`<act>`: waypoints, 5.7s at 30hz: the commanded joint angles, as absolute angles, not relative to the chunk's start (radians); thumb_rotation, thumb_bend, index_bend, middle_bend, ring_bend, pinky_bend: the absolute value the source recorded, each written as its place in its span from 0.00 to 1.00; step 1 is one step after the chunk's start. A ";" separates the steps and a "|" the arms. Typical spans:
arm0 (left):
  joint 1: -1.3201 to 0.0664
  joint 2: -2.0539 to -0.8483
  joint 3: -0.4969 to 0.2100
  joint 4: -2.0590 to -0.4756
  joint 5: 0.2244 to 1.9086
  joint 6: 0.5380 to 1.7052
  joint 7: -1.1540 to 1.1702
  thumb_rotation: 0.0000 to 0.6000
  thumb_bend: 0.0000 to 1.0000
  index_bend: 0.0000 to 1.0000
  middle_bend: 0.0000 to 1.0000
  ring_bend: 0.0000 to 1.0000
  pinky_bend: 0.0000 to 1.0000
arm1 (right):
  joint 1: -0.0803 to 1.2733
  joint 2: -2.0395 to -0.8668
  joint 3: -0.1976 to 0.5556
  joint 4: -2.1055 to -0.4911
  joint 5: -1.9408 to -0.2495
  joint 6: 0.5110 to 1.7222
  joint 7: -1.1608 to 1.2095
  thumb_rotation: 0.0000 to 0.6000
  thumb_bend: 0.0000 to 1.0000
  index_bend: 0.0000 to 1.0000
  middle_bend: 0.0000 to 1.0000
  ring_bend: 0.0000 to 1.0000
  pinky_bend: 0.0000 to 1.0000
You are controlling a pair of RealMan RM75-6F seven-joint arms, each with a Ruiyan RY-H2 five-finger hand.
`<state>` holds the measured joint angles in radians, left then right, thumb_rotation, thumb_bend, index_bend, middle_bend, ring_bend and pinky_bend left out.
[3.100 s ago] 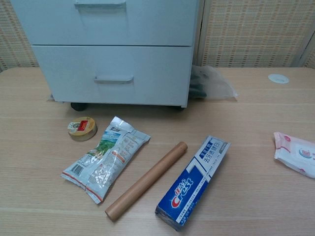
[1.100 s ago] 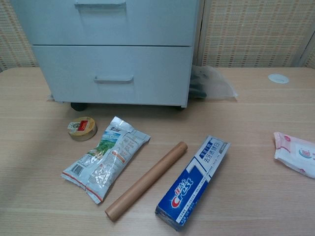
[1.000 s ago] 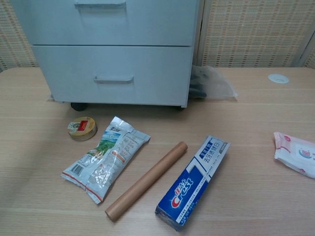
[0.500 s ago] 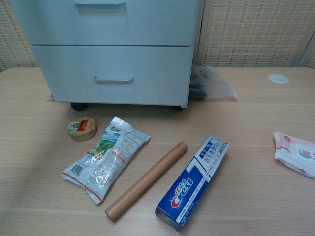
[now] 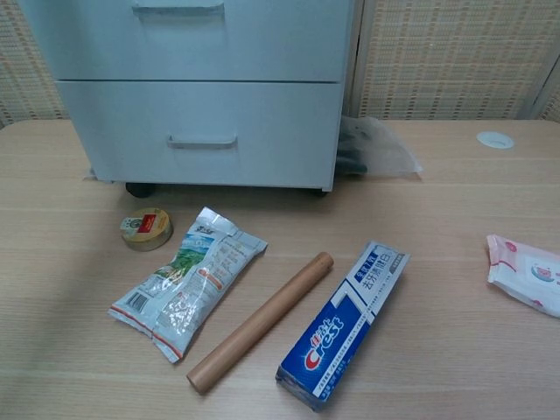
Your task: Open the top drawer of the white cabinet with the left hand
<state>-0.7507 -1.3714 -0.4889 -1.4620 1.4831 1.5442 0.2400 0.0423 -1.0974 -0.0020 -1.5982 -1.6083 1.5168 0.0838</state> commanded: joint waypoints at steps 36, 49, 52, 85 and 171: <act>-0.832 -1.455 -0.485 -1.362 1.470 1.588 0.282 1.00 0.14 0.45 1.00 0.96 1.00 | 0.025 -1.088 -0.003 -1.586 -1.597 1.528 0.107 1.00 0.25 0.23 0.32 0.31 0.31; -0.840 -1.462 -0.483 -1.346 1.460 1.595 0.274 1.00 0.14 0.49 1.00 0.96 1.00 | 0.024 -1.086 -0.002 -1.585 -1.595 1.526 0.108 1.00 0.24 0.23 0.32 0.31 0.31; -0.840 -1.464 -0.481 -1.345 1.461 1.600 0.271 1.00 0.14 0.49 1.00 0.96 1.00 | 0.023 -1.085 -0.002 -1.585 -1.594 1.526 0.109 1.00 0.24 0.23 0.32 0.31 0.31; -0.853 -1.477 -0.475 -1.334 1.458 1.615 0.256 1.00 0.14 0.53 1.00 0.97 1.00 | 0.019 -1.089 0.001 -1.577 -1.589 1.527 0.116 1.00 0.23 0.23 0.32 0.31 0.31; -0.774 -1.477 -0.423 -1.412 1.609 1.754 0.184 1.00 0.14 0.53 1.00 0.97 1.00 | 0.027 -1.088 0.008 -1.589 -1.580 1.515 0.103 1.00 0.22 0.23 0.32 0.31 0.31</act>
